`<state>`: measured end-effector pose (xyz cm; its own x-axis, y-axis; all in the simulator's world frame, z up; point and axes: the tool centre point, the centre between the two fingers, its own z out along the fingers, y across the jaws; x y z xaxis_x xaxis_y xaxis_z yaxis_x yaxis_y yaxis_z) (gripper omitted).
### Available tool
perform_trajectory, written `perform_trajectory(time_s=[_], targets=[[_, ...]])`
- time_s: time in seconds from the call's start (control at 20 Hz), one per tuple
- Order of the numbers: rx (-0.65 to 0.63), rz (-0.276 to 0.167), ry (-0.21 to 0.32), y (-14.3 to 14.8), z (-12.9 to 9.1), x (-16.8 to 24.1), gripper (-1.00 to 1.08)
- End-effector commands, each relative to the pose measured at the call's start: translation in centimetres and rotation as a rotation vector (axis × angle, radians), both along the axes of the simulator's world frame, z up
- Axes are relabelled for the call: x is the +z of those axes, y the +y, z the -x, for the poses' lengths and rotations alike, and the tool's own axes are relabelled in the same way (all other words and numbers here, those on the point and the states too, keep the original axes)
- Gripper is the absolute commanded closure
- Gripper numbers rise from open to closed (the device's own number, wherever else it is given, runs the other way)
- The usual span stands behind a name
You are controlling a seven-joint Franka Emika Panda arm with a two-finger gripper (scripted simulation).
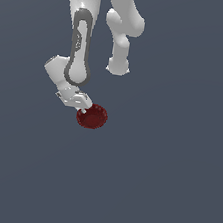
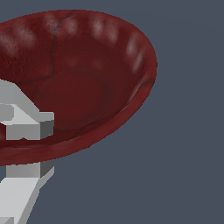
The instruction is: Pick up the object and move it to a goal position.
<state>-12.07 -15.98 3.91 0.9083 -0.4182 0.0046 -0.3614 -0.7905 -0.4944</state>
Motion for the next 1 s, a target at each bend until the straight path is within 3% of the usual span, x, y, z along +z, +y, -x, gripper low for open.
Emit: perform_trajectory(time_s=[0.0, 0.4, 0.95], targets=[[0.000, 0.001, -0.001, -0.2, -0.3, 0.4, 1.08], [0.000, 0.003, 0.001, -1.8, -2.3, 3.7, 1.08], [0.000, 0.006, 0.004, -5.7, -7.6, 11.6, 1.08]])
